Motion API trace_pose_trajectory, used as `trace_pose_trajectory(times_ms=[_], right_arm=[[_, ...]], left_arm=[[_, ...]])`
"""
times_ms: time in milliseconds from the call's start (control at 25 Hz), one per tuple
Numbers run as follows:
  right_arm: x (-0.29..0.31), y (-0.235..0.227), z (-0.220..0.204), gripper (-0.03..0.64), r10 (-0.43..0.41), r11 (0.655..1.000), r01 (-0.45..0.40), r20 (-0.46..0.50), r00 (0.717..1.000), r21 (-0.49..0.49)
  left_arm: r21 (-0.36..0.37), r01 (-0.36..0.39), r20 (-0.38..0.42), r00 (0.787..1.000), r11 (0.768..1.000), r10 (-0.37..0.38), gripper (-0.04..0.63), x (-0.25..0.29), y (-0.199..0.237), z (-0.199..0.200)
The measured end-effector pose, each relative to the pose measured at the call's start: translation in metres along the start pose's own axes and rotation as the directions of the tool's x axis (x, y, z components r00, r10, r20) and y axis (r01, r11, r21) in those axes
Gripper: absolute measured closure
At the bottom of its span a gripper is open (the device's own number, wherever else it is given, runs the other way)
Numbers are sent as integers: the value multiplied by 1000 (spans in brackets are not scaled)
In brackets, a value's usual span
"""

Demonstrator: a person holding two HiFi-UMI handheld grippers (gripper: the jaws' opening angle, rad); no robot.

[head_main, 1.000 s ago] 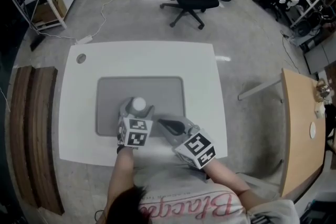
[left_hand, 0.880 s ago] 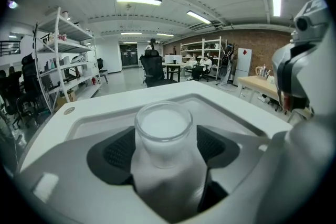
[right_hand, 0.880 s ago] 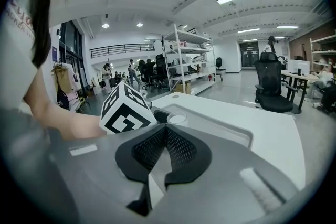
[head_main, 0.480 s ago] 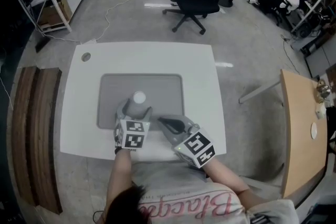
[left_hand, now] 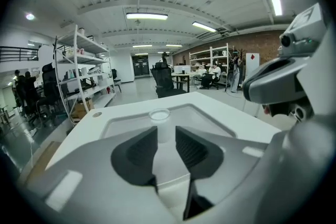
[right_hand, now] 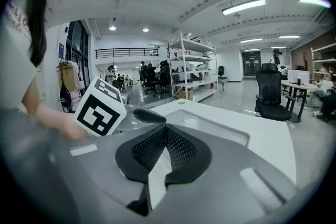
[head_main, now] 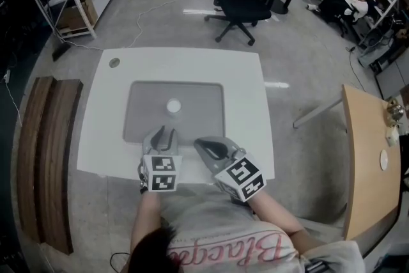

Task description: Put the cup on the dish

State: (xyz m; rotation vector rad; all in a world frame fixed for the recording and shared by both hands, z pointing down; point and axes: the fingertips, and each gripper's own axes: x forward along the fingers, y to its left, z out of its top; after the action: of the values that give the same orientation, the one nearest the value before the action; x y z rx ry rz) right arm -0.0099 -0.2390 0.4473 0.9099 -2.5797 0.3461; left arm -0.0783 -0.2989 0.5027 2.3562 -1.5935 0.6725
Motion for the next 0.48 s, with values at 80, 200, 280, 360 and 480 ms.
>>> trace_pose_trajectory(times_ms=[80, 200, 280, 360, 480], right_arm=[[-4, 3, 2, 615, -1, 1000, 1, 6, 1000, -13], [-11, 8, 6, 615, -6, 1000, 6, 20, 1000, -24], [-18, 13, 4, 615, -7, 1000, 8, 19, 1000, -28], [-25, 17, 1, 615, -11, 1000, 11, 22, 1000, -29], [-34, 22, -1, 615, -24, 999, 25, 25, 999, -21]], left_arm=[[-3, -18, 27, 999, 1000, 18, 543, -11, -1, 4], [-16, -18, 58, 998, 1000, 19, 595, -26, -8, 8], [-23, -13, 83, 996, 1000, 15, 597, -38, -13, 9], [-28, -10, 115, 993, 1000, 13, 597, -50, -19, 12], [-37, -10, 151, 988, 999, 15, 597, -68, -24, 18]])
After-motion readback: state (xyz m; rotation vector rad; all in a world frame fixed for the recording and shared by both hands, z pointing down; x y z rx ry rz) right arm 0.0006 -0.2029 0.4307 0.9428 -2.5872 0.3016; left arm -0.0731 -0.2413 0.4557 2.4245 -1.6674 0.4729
